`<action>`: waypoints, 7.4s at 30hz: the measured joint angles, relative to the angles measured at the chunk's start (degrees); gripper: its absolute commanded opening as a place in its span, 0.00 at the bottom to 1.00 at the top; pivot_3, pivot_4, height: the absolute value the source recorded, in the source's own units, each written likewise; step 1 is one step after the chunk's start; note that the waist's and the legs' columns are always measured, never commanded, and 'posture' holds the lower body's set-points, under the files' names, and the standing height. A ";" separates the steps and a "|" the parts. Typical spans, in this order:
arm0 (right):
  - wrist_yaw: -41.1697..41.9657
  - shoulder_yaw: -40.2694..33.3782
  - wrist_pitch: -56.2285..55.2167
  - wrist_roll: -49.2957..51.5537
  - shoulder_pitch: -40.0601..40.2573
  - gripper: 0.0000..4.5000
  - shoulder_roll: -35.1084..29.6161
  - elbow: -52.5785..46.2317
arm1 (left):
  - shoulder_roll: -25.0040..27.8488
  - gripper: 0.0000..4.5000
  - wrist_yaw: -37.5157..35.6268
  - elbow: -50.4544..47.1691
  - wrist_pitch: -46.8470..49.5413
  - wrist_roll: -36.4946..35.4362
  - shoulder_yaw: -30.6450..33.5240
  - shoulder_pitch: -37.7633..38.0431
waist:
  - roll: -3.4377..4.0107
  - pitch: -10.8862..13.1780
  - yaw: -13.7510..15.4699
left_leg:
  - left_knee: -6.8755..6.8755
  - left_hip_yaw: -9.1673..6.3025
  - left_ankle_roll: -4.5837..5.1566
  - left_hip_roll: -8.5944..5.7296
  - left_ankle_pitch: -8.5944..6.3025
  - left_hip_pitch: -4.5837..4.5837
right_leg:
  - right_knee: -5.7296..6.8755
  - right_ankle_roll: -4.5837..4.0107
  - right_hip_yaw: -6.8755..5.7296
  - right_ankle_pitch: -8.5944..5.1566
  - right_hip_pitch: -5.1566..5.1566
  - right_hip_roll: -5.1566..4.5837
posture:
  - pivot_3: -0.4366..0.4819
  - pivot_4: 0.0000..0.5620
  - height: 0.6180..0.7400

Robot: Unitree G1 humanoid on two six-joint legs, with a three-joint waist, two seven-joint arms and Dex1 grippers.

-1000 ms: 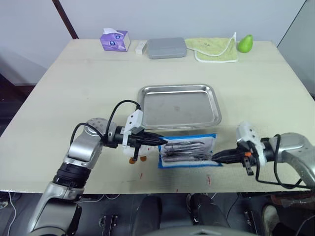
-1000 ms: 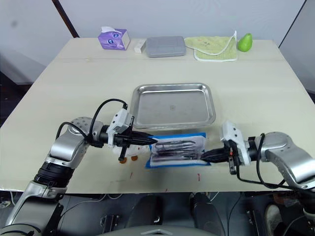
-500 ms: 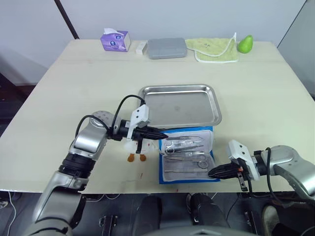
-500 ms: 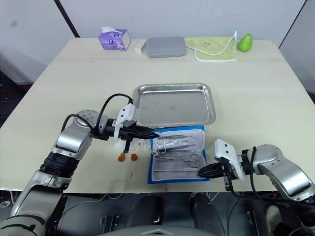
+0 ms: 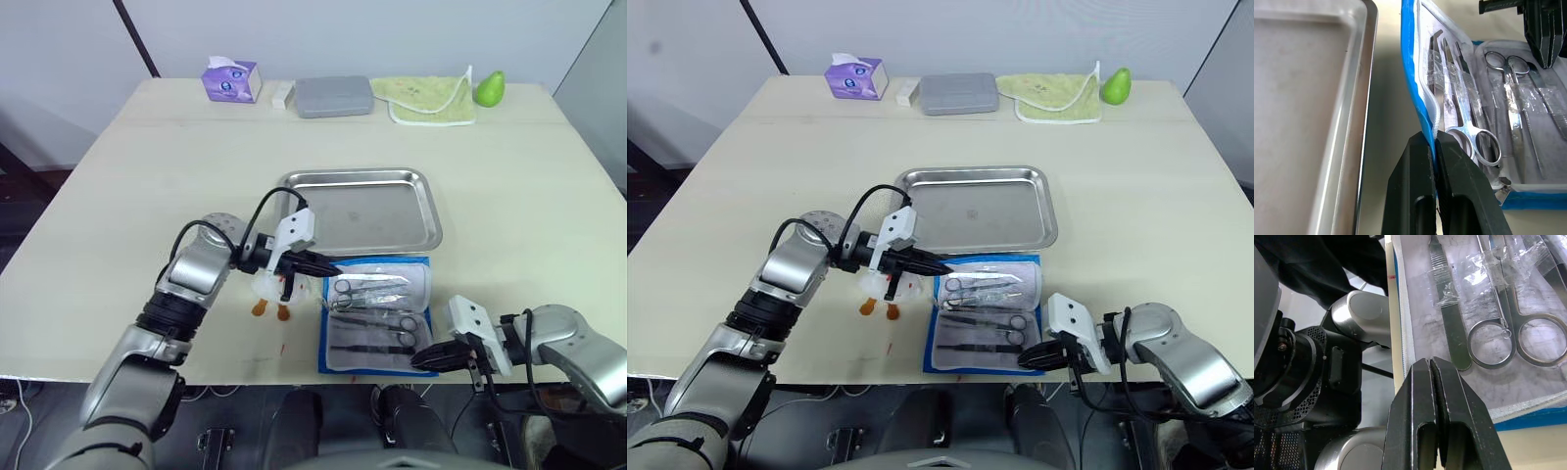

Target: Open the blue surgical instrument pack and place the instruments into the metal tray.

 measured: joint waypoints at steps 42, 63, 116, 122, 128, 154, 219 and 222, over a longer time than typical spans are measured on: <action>-0.79 -2.28 -5.14 2.21 1.47 0.01 1.33 0.08 | -0.52 0.00 -2.71 3.97 -5.72 3.06 -0.95 -0.80 | 0.00 0.00 -0.21 | 0.00 -0.05 0.00 0.00 0.00 0.00 | 0.01 -0.01 -0.02 0.00 0.01 0.01 | 0.48 0.27 1.00; -0.72 -2.28 -5.13 2.56 1.48 0.00 1.09 0.08 | 1.24 0.21 -4.13 2.42 -3.69 -1.39 1.60 1.72 | 0.00 0.00 -0.35 | 0.00 -0.08 0.00 0.01 0.00 0.00 | 0.02 -0.02 -0.04 -0.01 0.01 0.02 | 0.48 0.27 1.00; -6.00 -13.24 -11.75 2.61 4.67 1.00 8.91 -1.03 | 15.46 0.98 -3.28 -20.22 6.66 -30.22 36.90 36.35 | -0.24 -0.02 -0.38 | -0.03 -0.44 -0.01 0.08 -0.01 0.02 | 0.05 -0.28 -0.50 -0.17 0.10 -0.02 | 0.48 0.27 1.00; -4.70 -6.02 -17.46 -3.06 -0.75 1.00 11.83 7.33 | 14.49 0.98 -1.97 -23.20 6.77 -30.22 34.45 35.87 | -0.15 0.04 -0.26 | -0.04 -0.48 -0.01 0.07 -0.01 -0.01 | 0.11 -0.38 -0.57 -0.23 0.08 -0.03 | 0.48 0.27 1.00; -3.09 -4.34 -20.99 -5.04 -2.99 1.00 11.87 11.96 | 14.05 0.98 -1.02 -23.20 6.55 -30.18 32.78 35.64 | -0.15 0.04 -0.27 | -0.04 -0.50 -0.01 0.08 -0.01 0.00 | 0.13 -0.39 -0.59 -0.24 0.09 -0.03 | 0.48 0.27 1.00; 1.54 -1.22 -36.72 -8.12 -5.17 1.00 15.99 28.20 | 12.96 0.98 -1.78 -14.46 -0.37 -25.49 30.38 34.32 | -0.48 -0.29 -0.48 | -0.14 -0.52 -0.01 0.12 -0.01 0.29 | 0.13 -0.49 -0.61 -0.29 0.32 0.03 | 0.48 0.27 1.00; 1.70 1.07 -36.61 -9.19 -6.90 1.00 15.87 28.32 | 25.94 0.72 -10.76 -3.59 -8.72 -21.39 28.59 25.12 | -0.61 -0.43 -0.44 | -0.59 -0.56 0.00 0.20 -0.02 1.18 | -0.12 -0.93 -0.77 -0.58 1.13 0.01 | 0.48 0.27 1.00; 1.63 1.00 -36.60 -9.12 -6.75 1.00 15.89 28.31 | 24.80 0.72 -8.71 -7.47 -3.89 -24.56 30.28 26.08 | -0.61 -0.43 -0.43 | -0.59 -0.57 0.00 0.20 -0.02 1.18 | -0.10 -0.92 -0.78 -0.57 1.13 0.01 | 0.48 0.27 1.00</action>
